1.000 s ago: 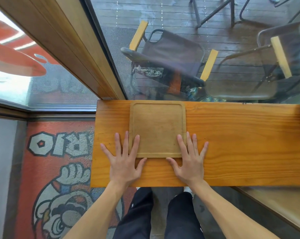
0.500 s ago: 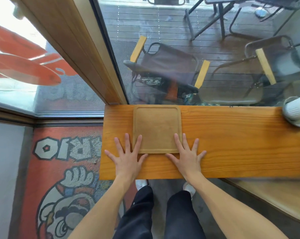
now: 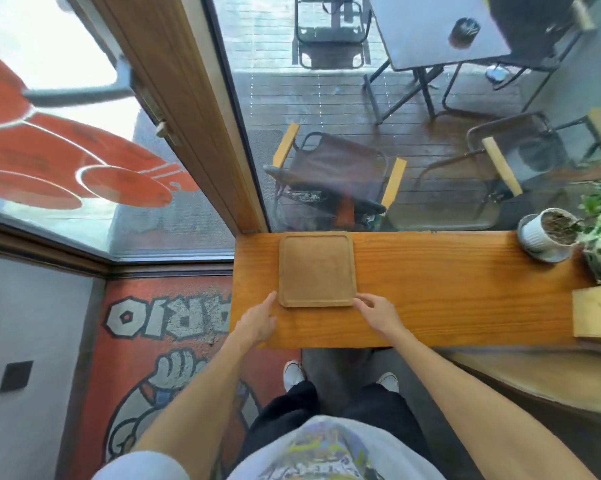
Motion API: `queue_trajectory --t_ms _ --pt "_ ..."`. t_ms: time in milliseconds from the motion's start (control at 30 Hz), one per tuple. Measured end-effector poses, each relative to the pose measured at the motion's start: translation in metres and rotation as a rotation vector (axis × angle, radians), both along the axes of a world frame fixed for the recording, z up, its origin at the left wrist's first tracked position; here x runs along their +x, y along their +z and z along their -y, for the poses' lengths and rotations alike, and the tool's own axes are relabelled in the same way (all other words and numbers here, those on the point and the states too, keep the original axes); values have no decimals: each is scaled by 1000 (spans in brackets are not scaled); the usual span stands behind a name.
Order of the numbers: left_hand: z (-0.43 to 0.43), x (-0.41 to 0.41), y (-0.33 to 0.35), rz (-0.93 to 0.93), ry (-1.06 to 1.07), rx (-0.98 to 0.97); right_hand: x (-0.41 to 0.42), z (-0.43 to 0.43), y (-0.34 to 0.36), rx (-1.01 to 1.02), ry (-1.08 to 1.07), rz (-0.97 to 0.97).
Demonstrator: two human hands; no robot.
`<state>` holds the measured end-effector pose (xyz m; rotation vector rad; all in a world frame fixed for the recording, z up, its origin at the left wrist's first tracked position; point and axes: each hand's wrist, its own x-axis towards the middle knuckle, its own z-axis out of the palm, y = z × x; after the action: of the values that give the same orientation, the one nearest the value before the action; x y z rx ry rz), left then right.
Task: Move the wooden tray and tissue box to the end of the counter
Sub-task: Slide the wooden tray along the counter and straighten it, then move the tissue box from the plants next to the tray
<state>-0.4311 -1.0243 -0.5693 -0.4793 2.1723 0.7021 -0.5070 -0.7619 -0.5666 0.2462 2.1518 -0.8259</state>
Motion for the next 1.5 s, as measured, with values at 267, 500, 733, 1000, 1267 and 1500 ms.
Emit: queue_trajectory --t_ms 267,500,733,1000,1267,1500 --pt "-72 -68 57 4 -78 58 -30 -102 56 -214 -297 -4" --pt "-277 -149 51 -39 -120 184 -62 -307 78 24 -251 -176" --pt "-480 -182 38 111 -242 289 -68 -507 57 331 -504 -234" --pt "-653 -209 -1 136 -76 287 -100 -613 7 82 -851 63" --pt "-696 -194 3 305 253 608 -108 -600 -4 -182 -1021 132" --pt "-630 -179 10 96 446 568 -115 -536 8 -202 -887 213"
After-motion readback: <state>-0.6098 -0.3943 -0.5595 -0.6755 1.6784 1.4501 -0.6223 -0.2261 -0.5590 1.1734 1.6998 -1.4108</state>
